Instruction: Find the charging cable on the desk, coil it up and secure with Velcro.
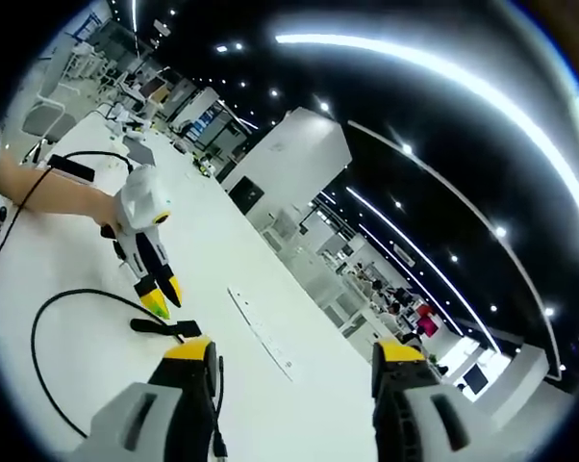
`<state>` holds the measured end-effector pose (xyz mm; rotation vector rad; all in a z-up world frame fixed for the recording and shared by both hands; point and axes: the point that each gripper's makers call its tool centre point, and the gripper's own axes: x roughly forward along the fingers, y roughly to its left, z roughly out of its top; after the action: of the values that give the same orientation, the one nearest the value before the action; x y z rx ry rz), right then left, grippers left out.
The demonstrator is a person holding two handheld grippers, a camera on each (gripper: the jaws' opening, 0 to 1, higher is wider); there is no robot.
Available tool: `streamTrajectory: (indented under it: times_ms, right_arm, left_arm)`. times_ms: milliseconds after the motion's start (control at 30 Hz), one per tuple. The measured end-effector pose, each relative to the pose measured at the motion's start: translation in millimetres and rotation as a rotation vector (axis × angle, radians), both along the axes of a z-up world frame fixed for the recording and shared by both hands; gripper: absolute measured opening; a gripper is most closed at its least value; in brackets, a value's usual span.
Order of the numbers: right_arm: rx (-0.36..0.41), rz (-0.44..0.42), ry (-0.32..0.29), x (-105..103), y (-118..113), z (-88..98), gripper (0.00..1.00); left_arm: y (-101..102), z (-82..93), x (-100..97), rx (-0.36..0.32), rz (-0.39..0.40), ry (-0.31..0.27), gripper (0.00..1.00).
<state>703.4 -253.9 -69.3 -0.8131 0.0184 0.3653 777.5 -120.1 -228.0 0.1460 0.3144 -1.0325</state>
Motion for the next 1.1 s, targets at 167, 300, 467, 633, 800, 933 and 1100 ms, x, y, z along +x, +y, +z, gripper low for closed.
streamTrajectory:
  times_ms: [167,300,467,633,800,933,1100]
  right_arm:
    - [-0.009,0.002,0.003,1,0,0.3,0.66]
    - [-0.01,0.004,0.008,3,0,-0.7,0.66]
    - [-0.029,-0.002,0.018,5,1,-4.6,0.66]
    - [-0.031,0.0,0.02,7,1,-3.6,0.66]
    - [-0.041,-0.004,0.027,9,2,-6.5,0.66]
    - [-0.046,0.0,0.029,8,4,-8.9,0.66]
    - [-0.048,0.004,0.032,8,5,-9.3,0.66]
  left_arm:
    - [15,-2.6,-11.1,0.001,0.049,-0.057,0.22]
    - [25,-8.8,-18.2,-0.021,0.117,-0.014,0.22]
    - [33,-9.0,-16.8,-0.093,0.202,0.095,0.25]
    - [40,-12.6,-18.3,-0.075,0.212,0.062,0.29]
    - [44,-18.3,-16.7,-0.037,0.222,0.048,0.31]
    - [42,-16.8,-20.5,-0.037,0.213,0.054,0.33]
    - [39,-23.6,-25.4,-0.015,0.204,0.085,0.46]
